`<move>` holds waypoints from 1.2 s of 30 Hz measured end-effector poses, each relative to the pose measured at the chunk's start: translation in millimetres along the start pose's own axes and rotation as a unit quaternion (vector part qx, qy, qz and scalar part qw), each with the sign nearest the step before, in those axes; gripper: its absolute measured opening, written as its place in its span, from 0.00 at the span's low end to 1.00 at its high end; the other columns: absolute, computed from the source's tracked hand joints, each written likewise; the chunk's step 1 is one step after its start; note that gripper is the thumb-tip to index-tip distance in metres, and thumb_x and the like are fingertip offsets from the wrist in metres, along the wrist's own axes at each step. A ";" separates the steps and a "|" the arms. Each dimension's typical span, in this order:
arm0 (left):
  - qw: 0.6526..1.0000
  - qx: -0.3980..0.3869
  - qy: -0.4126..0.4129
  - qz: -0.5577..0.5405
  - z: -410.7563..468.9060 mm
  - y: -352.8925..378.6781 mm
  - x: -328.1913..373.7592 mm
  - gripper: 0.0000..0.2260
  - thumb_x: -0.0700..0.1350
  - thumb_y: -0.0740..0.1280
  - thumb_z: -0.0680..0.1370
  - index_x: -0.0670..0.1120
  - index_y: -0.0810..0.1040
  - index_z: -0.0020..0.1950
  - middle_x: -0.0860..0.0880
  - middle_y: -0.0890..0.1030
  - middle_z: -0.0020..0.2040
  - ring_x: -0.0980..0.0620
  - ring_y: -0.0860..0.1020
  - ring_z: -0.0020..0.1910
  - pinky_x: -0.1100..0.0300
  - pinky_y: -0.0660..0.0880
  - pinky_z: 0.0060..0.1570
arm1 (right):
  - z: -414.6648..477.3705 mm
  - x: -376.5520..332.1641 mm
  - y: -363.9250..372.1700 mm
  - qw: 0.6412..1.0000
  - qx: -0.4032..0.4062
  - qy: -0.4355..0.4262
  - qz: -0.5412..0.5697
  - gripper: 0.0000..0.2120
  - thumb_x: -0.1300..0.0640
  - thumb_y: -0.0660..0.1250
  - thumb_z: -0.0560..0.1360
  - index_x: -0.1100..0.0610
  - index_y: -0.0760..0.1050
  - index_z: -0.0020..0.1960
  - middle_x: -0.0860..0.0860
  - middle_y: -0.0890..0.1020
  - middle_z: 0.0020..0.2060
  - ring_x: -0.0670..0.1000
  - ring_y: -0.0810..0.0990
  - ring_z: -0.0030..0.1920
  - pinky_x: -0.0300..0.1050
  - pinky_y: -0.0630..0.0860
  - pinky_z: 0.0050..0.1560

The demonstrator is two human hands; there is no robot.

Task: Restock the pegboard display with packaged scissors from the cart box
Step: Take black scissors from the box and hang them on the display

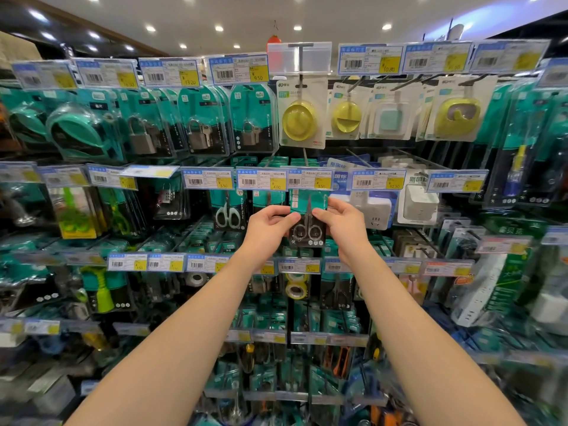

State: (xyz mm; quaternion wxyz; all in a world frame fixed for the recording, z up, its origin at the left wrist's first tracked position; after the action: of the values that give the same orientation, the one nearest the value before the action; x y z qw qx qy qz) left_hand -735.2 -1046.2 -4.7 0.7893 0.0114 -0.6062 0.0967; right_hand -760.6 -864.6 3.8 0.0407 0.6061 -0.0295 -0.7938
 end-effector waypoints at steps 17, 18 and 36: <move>0.998 0.038 -0.028 0.050 21.9 5.2 -17.6 0.17 0.49 0.75 0.77 0.52 0.78 0.65 0.51 0.85 0.51 0.52 0.84 0.52 0.53 0.79 0.57 | 34.3 8.3 -21.4 0.978 0.120 0.032 -0.167 0.13 0.51 0.79 0.72 0.53 0.81 0.52 0.48 0.85 0.46 0.51 0.85 0.49 0.51 0.83 0.54; 0.997 0.042 -0.028 0.055 22.2 5.1 -18.2 0.17 0.49 0.75 0.77 0.52 0.78 0.65 0.52 0.85 0.53 0.52 0.83 0.53 0.53 0.79 0.57 | 36.9 8.5 -21.3 0.977 0.125 0.036 -0.170 0.13 0.51 0.80 0.71 0.53 0.81 0.51 0.49 0.84 0.46 0.51 0.84 0.48 0.49 0.82 0.53; 0.909 0.164 0.058 0.378 -17.2 -65.6 -9.5 0.14 0.50 0.65 0.80 0.52 0.78 0.65 0.52 0.81 0.60 0.50 0.80 0.58 0.48 0.78 0.59 | -42.7 31.0 59.6 0.873 0.033 -0.097 -0.476 0.18 0.53 0.66 0.81 0.57 0.74 0.68 0.54 0.78 0.63 0.57 0.72 0.66 0.52 0.72 0.67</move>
State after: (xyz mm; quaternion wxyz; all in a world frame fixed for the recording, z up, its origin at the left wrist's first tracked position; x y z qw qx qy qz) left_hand -710.2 -1109.5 -11.9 0.7146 -0.0953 -0.4935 0.4866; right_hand -725.8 -927.0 -31.5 -0.3655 0.4679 0.2327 -0.7703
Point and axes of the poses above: each hand's wrist, its own z-axis towards the middle knuckle, its own y-axis out of the palm, x = y × z, the point moved 10 cm from there along z, towards the middle knuckle
